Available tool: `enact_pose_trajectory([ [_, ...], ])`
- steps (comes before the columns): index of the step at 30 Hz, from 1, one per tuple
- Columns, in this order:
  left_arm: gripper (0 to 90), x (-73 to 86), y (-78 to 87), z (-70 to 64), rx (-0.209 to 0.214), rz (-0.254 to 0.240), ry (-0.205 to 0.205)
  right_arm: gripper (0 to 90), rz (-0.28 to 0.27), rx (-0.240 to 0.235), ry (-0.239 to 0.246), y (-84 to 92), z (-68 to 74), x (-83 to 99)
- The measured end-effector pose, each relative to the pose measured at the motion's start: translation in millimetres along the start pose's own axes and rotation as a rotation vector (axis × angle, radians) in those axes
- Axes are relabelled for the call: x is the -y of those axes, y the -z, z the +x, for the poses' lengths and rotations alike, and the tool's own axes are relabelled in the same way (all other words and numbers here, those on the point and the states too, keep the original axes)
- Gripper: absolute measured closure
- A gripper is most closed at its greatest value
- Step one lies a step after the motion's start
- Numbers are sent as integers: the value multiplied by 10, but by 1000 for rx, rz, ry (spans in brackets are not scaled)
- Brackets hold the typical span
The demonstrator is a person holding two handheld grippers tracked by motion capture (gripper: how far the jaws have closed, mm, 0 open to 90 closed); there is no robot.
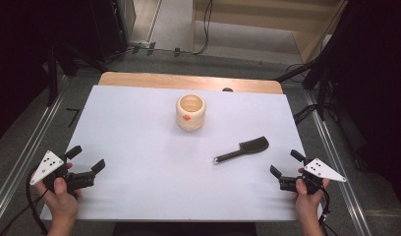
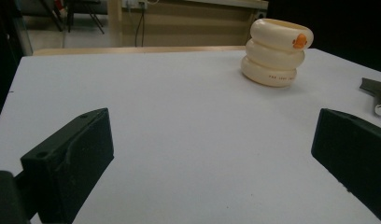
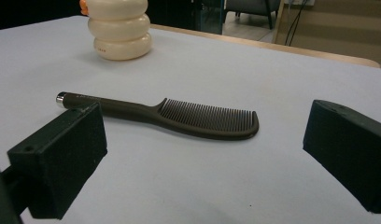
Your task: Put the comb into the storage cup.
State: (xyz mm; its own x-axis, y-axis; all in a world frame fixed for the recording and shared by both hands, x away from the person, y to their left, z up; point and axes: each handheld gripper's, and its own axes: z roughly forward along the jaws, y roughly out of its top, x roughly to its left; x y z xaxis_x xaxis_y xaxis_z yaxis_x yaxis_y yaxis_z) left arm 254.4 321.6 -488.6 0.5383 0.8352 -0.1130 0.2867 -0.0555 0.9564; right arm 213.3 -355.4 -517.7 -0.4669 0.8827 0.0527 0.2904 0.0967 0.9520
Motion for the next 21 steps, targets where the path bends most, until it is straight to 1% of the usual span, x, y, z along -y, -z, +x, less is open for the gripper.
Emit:
enact_pose_trajectory([
  [2,0,1,1,3,2,-1,3,0,4,4,3,-2,5,-1],
  [5,0,1,1,-1,1,0,2,0,7,-5,8,-3,15,-5],
  [7,0,1,-3,-2,1,0,1,17,8,-4,15,-2,20,-8],
  [8,0,1,-7,-4,2,1,-1,30,14,-4,32,-6,33,-19],
  [11,0,2,-10,-5,0,2,0,45,31,-14,40,-23,60,-46],
  [12,0,1,-10,-5,-1,3,-1,49,35,-9,41,-25,70,-59],
  [15,0,2,-10,-7,-2,5,0,104,23,-1,15,-27,102,-122],
  [17,0,2,-14,-9,-4,6,0,106,30,18,32,-43,140,-191],
  [19,0,2,-22,-14,-4,10,-8,108,33,12,24,-60,183,-260],
  [21,0,1,-24,-19,-7,14,-12,111,38,9,27,-89,221,-326],
])
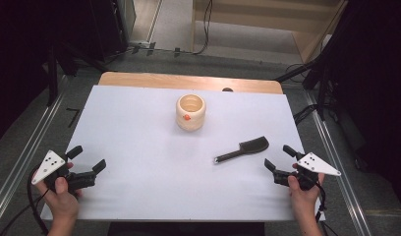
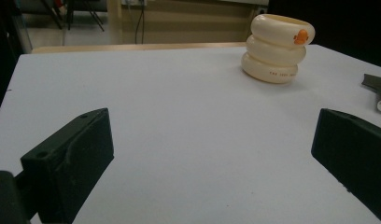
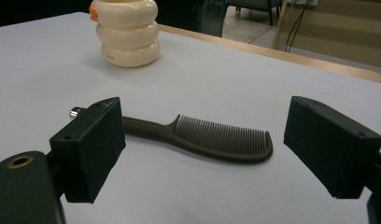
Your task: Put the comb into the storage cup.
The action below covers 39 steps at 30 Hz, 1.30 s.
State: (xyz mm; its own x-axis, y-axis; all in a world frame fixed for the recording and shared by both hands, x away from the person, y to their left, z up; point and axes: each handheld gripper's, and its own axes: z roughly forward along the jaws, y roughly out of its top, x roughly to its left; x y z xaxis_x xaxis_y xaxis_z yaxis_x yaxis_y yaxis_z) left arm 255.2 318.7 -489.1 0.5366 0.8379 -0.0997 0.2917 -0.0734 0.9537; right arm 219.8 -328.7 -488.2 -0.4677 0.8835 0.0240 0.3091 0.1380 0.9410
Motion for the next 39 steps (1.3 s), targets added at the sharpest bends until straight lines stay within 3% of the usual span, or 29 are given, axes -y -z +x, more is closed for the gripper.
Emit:
enact_pose_trajectory([
  [4,0,1,-4,-10,-1,1,-3,126,7,-14,8,-40,53,-114],
  [5,0,1,-2,-9,-1,1,-3,224,6,-18,20,-72,91,-201],
  [7,0,1,-1,-8,-1,1,-2,253,4,-27,11,-76,104,-227],
  [11,0,3,-4,-14,1,0,-3,393,7,-41,13,-176,177,-379],
  [15,0,2,-6,-14,0,4,-4,502,42,-58,38,-267,224,-463],
  [20,0,2,-7,-9,-1,7,-3,645,80,-20,11,-386,236,-525],
  [24,0,2,-7,-10,-1,9,-5,760,110,-42,21,-479,249,-573],
  [31,0,2,-6,-9,-2,9,-4,870,156,-107,54,-643,339,-642],
  [39,0,1,-7,-9,-1,6,-3,876,209,-144,66,-866,406,-676],
])
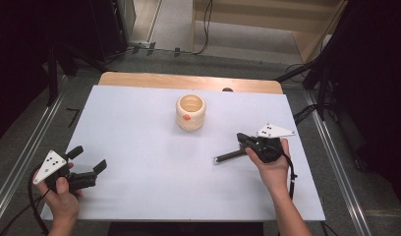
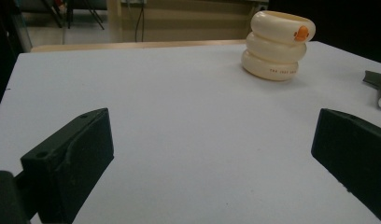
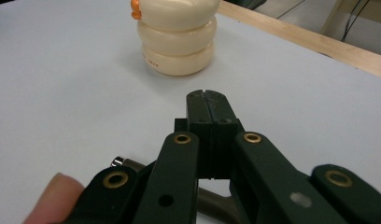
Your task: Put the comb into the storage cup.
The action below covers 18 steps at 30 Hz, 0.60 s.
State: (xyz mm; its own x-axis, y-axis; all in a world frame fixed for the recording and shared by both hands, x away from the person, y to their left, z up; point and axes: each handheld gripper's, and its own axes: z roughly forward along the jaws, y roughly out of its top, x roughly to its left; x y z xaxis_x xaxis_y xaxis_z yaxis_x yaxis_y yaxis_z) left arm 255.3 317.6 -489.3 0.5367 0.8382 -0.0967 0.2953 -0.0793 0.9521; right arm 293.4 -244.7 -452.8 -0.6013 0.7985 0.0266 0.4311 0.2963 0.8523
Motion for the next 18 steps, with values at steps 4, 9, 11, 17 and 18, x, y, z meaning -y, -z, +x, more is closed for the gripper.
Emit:
enact_pose_trajectory([
  [4,0,0,0,-1,2,-1,0,877,41,-13,37,-104,40,-42],
  [9,0,-1,1,-2,4,0,-3,877,86,-35,49,-245,54,-91],
  [11,0,-1,1,-2,5,-1,-3,877,114,-34,57,-296,67,-87],
  [17,0,-2,1,-3,6,-1,-6,879,182,-67,88,-427,106,-26],
  [18,0,-2,1,-3,6,-1,-6,879,182,-67,88,-427,106,-26],
])
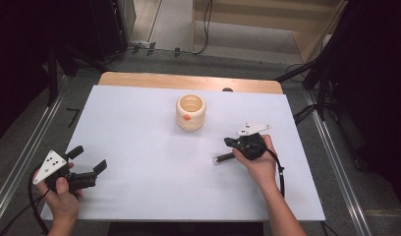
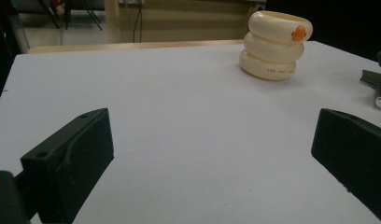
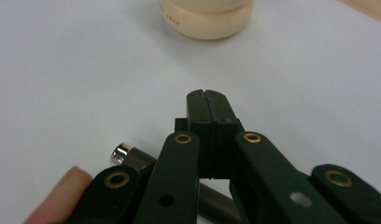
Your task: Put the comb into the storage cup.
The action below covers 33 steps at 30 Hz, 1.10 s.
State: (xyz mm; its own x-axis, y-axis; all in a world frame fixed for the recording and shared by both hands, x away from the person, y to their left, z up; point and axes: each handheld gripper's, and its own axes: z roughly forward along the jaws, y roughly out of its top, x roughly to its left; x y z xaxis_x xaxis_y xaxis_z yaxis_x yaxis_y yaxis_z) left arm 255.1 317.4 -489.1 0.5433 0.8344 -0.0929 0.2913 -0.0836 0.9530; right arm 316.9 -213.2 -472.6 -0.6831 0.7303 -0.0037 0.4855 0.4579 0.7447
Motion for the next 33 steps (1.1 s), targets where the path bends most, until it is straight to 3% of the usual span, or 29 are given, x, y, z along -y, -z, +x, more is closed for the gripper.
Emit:
enact_pose_trajectory([
  [6,0,1,12,7,-3,-6,4,880,59,-40,27,-133,62,5],
  [16,0,2,9,2,0,-4,0,880,143,-35,60,-280,109,39],
  [24,0,2,12,2,-2,-7,1,880,167,-52,68,-332,134,77],
  [33,0,2,12,0,-2,-5,-1,880,185,-73,69,-277,168,131],
])
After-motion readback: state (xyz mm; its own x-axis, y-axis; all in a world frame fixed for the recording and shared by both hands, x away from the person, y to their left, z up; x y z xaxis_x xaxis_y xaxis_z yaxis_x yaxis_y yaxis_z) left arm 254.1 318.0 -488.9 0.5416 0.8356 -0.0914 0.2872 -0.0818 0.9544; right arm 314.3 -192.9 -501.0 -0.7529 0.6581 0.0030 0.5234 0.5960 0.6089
